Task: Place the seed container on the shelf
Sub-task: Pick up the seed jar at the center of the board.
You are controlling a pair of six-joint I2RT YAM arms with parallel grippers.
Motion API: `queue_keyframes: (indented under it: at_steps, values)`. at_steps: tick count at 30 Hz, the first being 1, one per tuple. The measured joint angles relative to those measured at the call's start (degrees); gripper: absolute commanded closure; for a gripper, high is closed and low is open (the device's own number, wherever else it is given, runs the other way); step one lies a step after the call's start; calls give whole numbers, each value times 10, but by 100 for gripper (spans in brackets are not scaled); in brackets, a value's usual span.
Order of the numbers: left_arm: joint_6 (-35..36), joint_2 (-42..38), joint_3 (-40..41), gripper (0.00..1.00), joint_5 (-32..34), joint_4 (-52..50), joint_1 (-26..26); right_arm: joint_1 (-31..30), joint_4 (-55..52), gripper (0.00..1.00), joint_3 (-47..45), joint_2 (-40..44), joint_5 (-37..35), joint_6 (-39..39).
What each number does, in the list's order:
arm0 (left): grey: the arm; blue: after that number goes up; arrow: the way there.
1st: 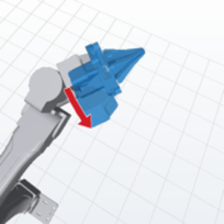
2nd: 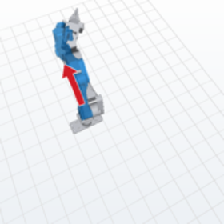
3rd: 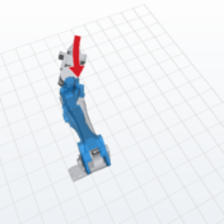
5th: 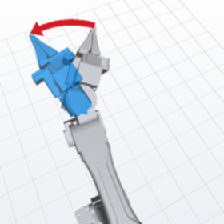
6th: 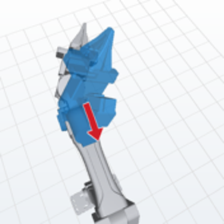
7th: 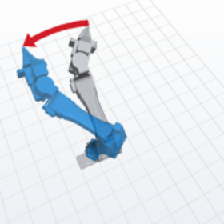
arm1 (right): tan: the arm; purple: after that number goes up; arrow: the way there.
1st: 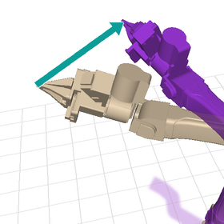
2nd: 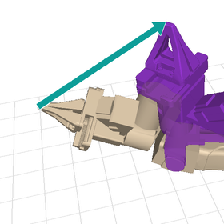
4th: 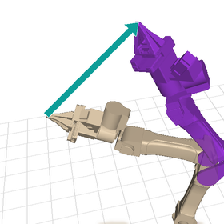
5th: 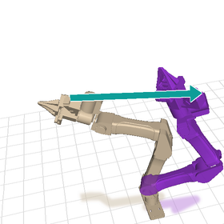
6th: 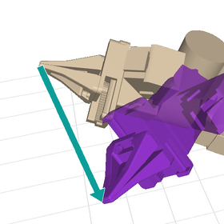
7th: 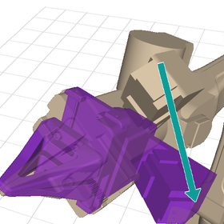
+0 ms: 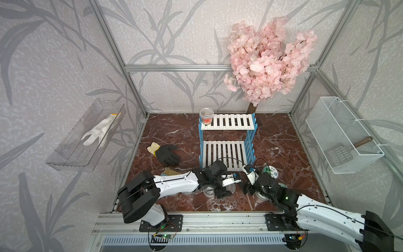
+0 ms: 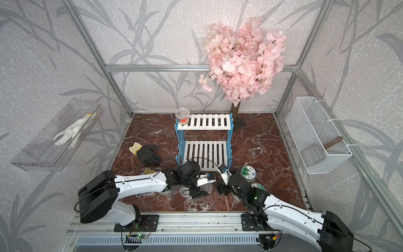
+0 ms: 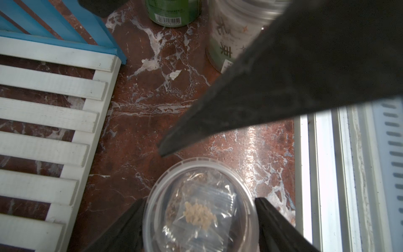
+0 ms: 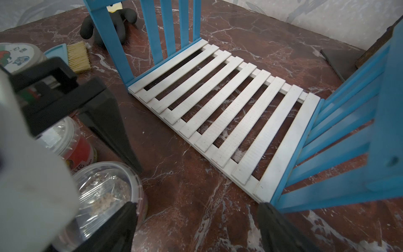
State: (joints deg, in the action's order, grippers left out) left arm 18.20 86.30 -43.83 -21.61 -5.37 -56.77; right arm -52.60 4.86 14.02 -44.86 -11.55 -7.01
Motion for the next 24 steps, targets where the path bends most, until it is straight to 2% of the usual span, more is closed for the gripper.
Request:
queue_keyframes:
  at_steps: [14,24]
  values:
    - [-14,-11,-2,28,-22,-13,15,0,-1,9,0,12,1,2]
    - [-94,-166,-7,28,-41,-45,85,0,-10,9,20,81,23,41]
